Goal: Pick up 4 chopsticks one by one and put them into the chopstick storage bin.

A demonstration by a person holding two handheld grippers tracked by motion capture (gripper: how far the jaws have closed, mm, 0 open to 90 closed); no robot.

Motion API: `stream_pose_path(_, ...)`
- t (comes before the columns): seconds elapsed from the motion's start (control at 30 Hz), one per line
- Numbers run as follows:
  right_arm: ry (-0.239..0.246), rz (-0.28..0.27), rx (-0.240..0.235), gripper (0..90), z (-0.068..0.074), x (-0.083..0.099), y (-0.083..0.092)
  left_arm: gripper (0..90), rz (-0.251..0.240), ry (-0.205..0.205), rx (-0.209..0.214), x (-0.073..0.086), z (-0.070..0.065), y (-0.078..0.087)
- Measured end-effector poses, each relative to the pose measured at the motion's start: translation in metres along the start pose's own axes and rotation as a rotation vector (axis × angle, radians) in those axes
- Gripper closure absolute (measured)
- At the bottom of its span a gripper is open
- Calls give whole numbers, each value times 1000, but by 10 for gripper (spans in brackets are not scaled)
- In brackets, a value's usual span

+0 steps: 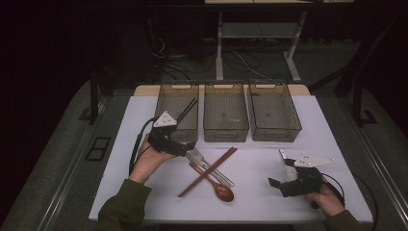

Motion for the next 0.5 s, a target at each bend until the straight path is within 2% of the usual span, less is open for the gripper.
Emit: stream_pose_path(0.5, 0, -5, -1, 16, 0, 0, 0, 20, -17, -20, 0, 27, -21, 15)
Point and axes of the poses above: each handheld gripper's, and its own axes: y roughly backward along the jaws, x roughly out of its underside, z roughly to its left, the point moved 3 cm from there along -y, roughly forward along the jaws, and after that the axes turned 2 degrees about z, right-handed, at the moved point
